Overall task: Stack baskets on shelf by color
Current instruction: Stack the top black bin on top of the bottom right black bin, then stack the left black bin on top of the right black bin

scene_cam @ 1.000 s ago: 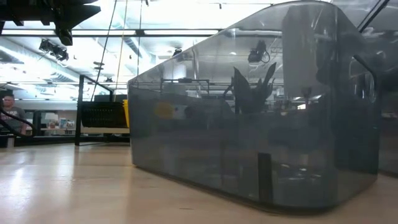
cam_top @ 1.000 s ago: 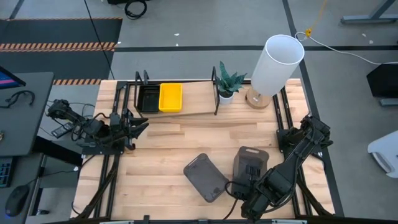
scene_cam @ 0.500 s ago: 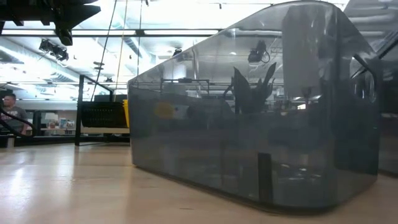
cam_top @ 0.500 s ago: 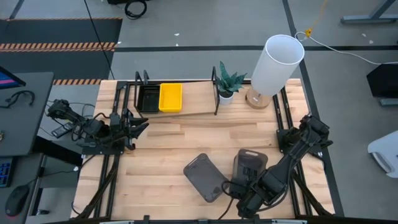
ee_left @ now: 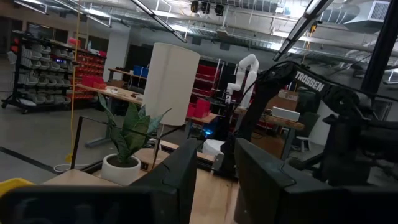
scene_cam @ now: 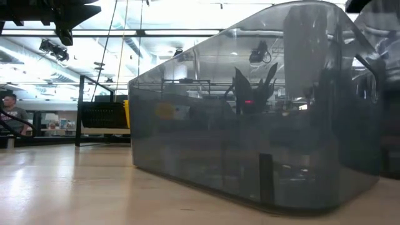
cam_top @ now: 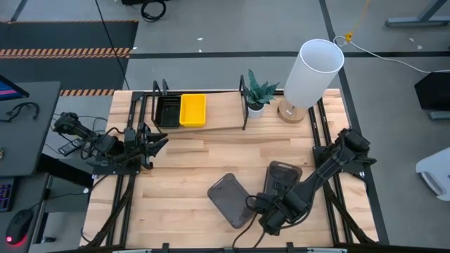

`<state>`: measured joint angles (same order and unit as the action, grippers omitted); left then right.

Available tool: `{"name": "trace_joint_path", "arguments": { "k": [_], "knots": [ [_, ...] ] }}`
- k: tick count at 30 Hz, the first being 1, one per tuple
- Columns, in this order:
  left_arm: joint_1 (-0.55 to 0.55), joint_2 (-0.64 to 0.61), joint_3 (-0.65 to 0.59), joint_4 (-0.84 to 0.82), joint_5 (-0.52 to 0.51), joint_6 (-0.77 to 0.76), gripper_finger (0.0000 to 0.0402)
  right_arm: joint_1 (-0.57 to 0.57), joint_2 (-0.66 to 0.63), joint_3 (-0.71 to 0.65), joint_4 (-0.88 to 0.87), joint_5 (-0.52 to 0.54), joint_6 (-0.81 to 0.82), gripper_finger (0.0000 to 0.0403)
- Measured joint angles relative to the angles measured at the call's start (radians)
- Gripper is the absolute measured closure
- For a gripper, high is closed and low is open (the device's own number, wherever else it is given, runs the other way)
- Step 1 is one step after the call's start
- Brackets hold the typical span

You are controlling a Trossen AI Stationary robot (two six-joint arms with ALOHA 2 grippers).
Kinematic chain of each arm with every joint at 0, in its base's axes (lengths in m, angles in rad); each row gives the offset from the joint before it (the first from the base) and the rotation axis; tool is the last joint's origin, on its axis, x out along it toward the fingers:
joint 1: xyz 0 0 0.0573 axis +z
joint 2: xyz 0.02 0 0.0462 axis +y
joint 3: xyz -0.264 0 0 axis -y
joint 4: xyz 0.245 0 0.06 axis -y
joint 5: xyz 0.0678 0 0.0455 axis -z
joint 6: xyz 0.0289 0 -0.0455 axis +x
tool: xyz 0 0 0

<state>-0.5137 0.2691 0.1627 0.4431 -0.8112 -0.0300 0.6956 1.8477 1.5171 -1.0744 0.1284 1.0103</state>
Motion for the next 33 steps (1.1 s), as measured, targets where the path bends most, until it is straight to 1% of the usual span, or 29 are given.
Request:
{"name": "trace_joint_path", "arguments": {
  "k": [4, 6, 10, 13, 15, 18, 25, 29, 33],
  "knots": [
    [0.000, 0.000, 0.000, 0.000, 0.000, 0.000, 0.0285, -0.017, 0.000, -0.033, 0.020, -0.024, -0.004, 0.0351],
    [0.000, 0.000, 0.000, 0.000, 0.000, 0.000, 0.0285, -0.026, 0.000, -0.034, 0.018, -0.053, -0.023, 0.0339],
    [0.000, 0.000, 0.000, -0.015, 0.000, 0.000, 0.0285, -0.044, 0.000, 0.026, -0.068, -0.086, -0.061, 0.0318],
    [0.000, 0.000, 0.000, -0.038, 0.000, -0.011, 0.0285, -0.057, 0.000, 0.082, -0.140, -0.073, -0.088, 0.0307],
    [0.000, 0.000, 0.000, -0.056, 0.000, -0.018, 0.0285, -0.065, -0.001, 0.108, -0.145, -0.057, -0.121, 0.0301],
    [0.000, 0.000, 0.000, -0.068, 0.000, -0.037, 0.0285, -0.081, -0.001, 0.119, -0.083, -0.016, -0.223, 0.0294],
    [0.000, 0.000, 0.000, -0.076, 0.000, -0.050, 0.0285, -0.103, 0.000, 0.119, 0.212, 0.028, -0.487, 0.0291],
    [0.000, 0.000, 0.000, -0.076, 0.000, -0.056, 0.0285, -0.085, 0.000, 0.107, 0.330, 0.030, -0.596, 0.0291],
    [0.000, 0.000, 0.000, -0.076, 0.000, -0.056, 0.0285, -0.051, 0.000, 0.043, 0.446, 0.034, -0.697, 0.0288]
  ]
}}
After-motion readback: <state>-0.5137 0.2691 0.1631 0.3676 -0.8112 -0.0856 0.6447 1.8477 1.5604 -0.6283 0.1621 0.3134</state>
